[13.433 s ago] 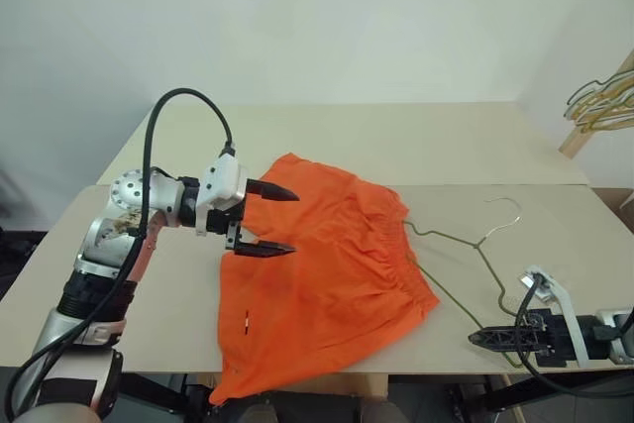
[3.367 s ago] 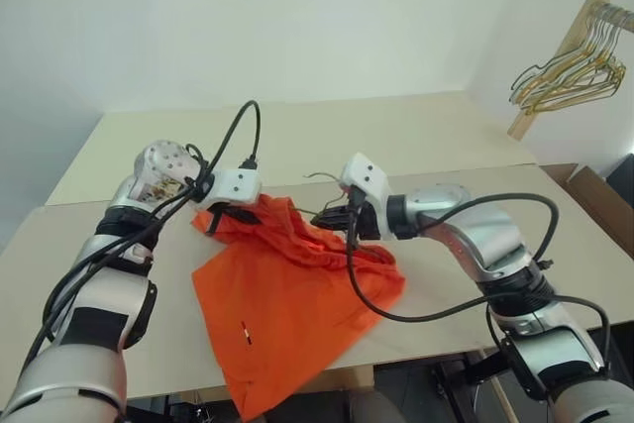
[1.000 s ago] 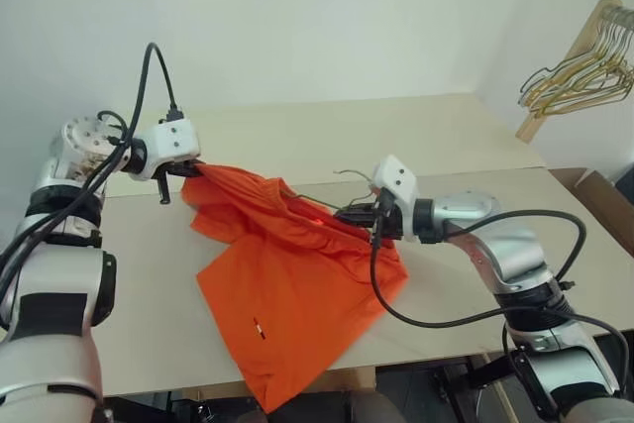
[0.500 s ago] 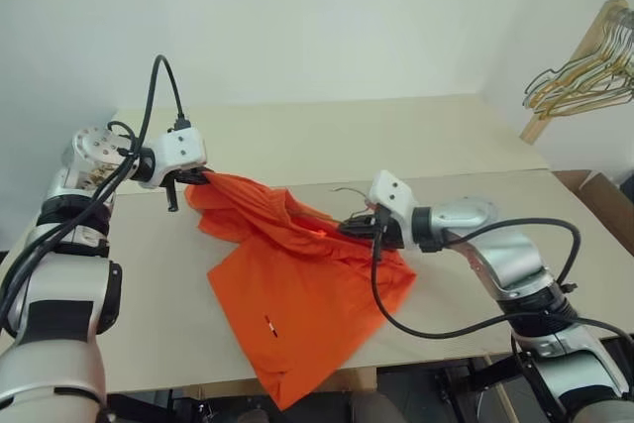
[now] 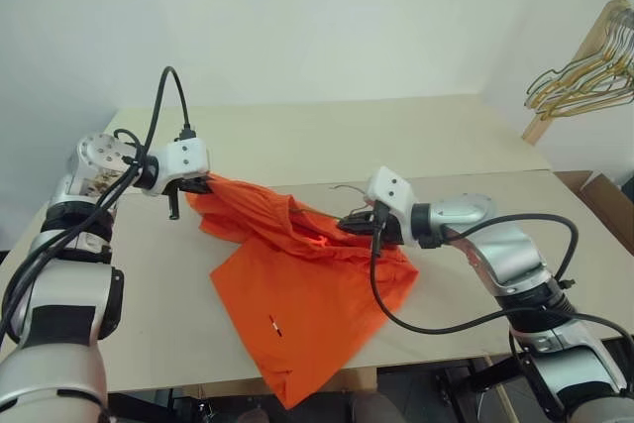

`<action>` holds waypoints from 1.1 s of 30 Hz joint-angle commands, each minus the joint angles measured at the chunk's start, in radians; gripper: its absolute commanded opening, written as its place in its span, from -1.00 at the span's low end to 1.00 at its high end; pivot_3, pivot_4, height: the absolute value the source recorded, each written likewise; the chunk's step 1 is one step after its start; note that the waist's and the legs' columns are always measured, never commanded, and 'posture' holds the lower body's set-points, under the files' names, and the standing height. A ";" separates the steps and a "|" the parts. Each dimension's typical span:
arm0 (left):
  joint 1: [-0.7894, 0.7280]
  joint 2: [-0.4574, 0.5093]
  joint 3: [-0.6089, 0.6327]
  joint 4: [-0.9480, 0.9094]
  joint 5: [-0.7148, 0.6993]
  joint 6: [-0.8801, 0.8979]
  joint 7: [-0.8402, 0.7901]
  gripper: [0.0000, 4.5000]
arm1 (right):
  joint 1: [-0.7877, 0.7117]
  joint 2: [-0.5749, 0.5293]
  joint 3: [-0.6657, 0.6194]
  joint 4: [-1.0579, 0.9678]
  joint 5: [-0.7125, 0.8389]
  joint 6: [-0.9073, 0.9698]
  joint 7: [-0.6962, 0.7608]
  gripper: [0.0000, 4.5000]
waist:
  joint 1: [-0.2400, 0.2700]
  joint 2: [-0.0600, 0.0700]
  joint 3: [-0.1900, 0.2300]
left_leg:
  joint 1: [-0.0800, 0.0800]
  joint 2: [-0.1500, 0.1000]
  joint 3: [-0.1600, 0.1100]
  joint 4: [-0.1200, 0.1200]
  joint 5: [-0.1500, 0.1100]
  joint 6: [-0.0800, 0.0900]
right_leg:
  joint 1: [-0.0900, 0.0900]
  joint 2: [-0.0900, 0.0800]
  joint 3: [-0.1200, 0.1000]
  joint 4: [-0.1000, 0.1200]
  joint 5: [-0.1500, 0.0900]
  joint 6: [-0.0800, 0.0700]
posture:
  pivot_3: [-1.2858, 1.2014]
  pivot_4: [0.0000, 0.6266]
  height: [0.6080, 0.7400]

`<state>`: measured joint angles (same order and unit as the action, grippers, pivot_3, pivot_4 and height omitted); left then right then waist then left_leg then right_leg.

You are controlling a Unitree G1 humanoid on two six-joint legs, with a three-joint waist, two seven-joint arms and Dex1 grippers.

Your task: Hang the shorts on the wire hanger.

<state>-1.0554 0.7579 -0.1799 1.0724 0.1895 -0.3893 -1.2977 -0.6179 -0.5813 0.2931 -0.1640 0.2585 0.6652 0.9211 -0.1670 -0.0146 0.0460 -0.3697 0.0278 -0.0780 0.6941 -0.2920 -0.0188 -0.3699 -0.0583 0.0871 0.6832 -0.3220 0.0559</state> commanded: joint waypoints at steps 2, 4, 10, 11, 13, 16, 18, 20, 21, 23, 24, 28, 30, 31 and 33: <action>-0.005 -0.013 0.023 -0.032 -0.033 -0.001 0.008 -0.56 | -0.028 -0.001 -0.050 -0.024 0.021 -0.008 0.007 -1.00 | 0.000 0.000 0.000 | 0.000 0.000 0.000 0.000 0.000 0.000 | 0.000 0.000 0.000 0.000 0.000 0.000 | -0.03 -1.00 1.00; -0.003 -0.018 0.032 -0.039 -0.048 0.010 -0.012 -0.29 | -0.027 0.000 -0.051 -0.024 0.020 -0.009 0.007 -1.00 | 0.000 0.000 0.000 | 0.000 0.000 0.000 0.000 0.000 0.000 | 0.000 0.000 0.000 0.000 0.000 0.000 | -0.03 -1.00 1.00; -0.016 0.050 0.016 -0.019 -0.037 -0.017 -0.092 0.58 | -0.026 -0.002 -0.060 -0.026 0.020 -0.008 0.011 -1.00 | -0.009 0.000 0.000 | 0.000 0.000 0.000 0.000 0.000 0.000 | 0.000 0.000 0.000 0.000 0.000 0.000 | -0.04 -1.00 1.00; -0.026 0.063 0.018 -0.013 -0.044 -0.017 -0.126 0.73 | -0.025 -0.004 -0.059 -0.027 0.018 -0.009 0.012 -1.00 | -0.013 0.000 0.000 | 0.000 0.000 0.000 0.000 0.000 0.000 | 0.000 0.000 0.000 0.000 0.000 0.000 | -0.04 -1.00 1.00; -0.041 0.076 0.027 -0.006 -0.063 -0.015 -0.176 0.98 | -0.025 -0.006 -0.060 -0.028 0.016 -0.010 0.015 -1.00 | -0.014 0.000 0.000 | 0.000 0.000 0.000 0.000 0.000 0.000 | 0.000 0.000 0.000 0.000 0.000 0.000 | -0.04 -1.00 1.00; -0.087 0.074 0.057 -0.022 -0.122 -0.018 -0.279 0.98 | -0.028 -0.014 -0.060 -0.029 0.014 -0.008 0.027 -1.00 | -0.007 0.000 0.000 | 0.000 0.000 0.000 0.000 0.000 0.000 | 0.000 0.000 0.000 0.000 0.000 0.000 | -0.04 -1.00 1.00; -0.114 0.039 0.064 -0.064 -0.195 0.005 -0.313 0.98 | -0.037 -0.023 -0.059 -0.029 0.015 -0.005 0.042 -1.00 | -0.002 0.000 0.000 | -0.001 0.000 0.000 0.000 0.000 0.000 | 0.000 0.000 -0.002 0.000 0.000 0.000 | -0.04 -1.00 1.00; -0.125 -0.015 0.061 -0.116 -0.244 0.027 -0.317 0.98 | -0.056 -0.034 -0.054 -0.027 0.017 0.005 0.064 -1.00 | 0.009 0.000 0.000 | -0.002 0.000 0.000 0.001 0.000 0.000 | 0.000 -0.001 -0.002 0.000 0.000 0.000 | -0.04 -1.00 1.00; -0.126 -0.044 0.056 -0.135 -0.250 0.027 -0.317 0.98 | -0.069 -0.041 -0.050 -0.022 0.020 0.012 0.079 -1.00 | 0.013 0.000 0.000 | -0.002 0.000 -0.001 0.001 0.000 0.000 | 0.000 -0.001 -0.002 -0.001 0.000 0.000 | -0.04 -1.00 1.00; -0.125 -0.092 0.042 -0.155 -0.233 0.007 -0.309 0.98 | -0.098 -0.052 -0.040 -0.011 0.018 0.024 0.106 -1.00 | 0.016 0.000 0.000 | -0.001 0.000 -0.001 0.001 0.000 0.000 | 0.000 -0.001 -0.002 -0.001 0.000 0.000 | -0.04 -1.00 1.00; -0.126 -0.117 0.031 -0.149 -0.219 -0.007 -0.300 0.98 | -0.125 -0.061 -0.029 -0.002 0.013 0.042 0.123 -1.00 | 0.015 0.000 0.000 | -0.001 0.000 -0.001 0.001 0.000 0.000 | 0.000 -0.001 -0.002 -0.001 0.000 0.000 | -0.05 -1.00 1.00; -0.145 -0.181 -0.003 -0.095 -0.181 -0.038 -0.284 0.98 | -0.220 -0.094 0.002 0.027 0.005 0.084 0.185 -1.00 | -0.004 0.000 0.000 | -0.001 0.000 0.000 0.001 0.000 0.000 | 0.000 -0.001 -0.002 -0.001 0.000 0.000 | -0.07 -1.00 1.00; -0.158 -0.199 -0.020 -0.059 -0.150 -0.063 -0.265 0.98 | -0.268 -0.107 0.009 0.034 0.012 0.108 0.213 -1.00 | -0.016 0.000 0.000 | -0.001 0.000 0.000 0.001 0.000 0.000 | 0.000 -0.001 -0.002 -0.001 0.000 0.000 | -0.07 -1.00 1.00; -0.164 -0.206 -0.027 -0.044 -0.139 -0.079 -0.262 0.98 | -0.288 -0.112 0.013 0.036 0.013 0.117 0.227 -1.00 | -0.019 0.000 0.000 | -0.001 0.000 0.000 0.001 0.000 0.000 | 0.000 -0.001 -0.002 -0.001 0.000 0.000 | -0.08 -1.00 1.00; -0.174 -0.219 -0.035 -0.020 -0.126 -0.094 -0.266 0.98 | -0.320 -0.120 0.025 0.039 0.011 0.133 0.247 -1.00 | -0.027 0.000 0.000 | -0.001 0.000 -0.001 0.001 0.000 0.000 | 0.000 -0.001 -0.002 -0.001 0.000 0.000 | -0.08 -1.00 1.00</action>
<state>-1.1868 0.5389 -0.2162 1.0427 0.0571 -0.4594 -1.5708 -0.9042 -0.6935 0.3258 -0.1129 0.2584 0.7819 1.1489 -0.1938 -0.0146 0.0460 -0.3709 0.0277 -0.0786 0.6946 -0.2919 -0.0190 -0.3703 -0.0592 0.0852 0.6823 -0.3221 0.0559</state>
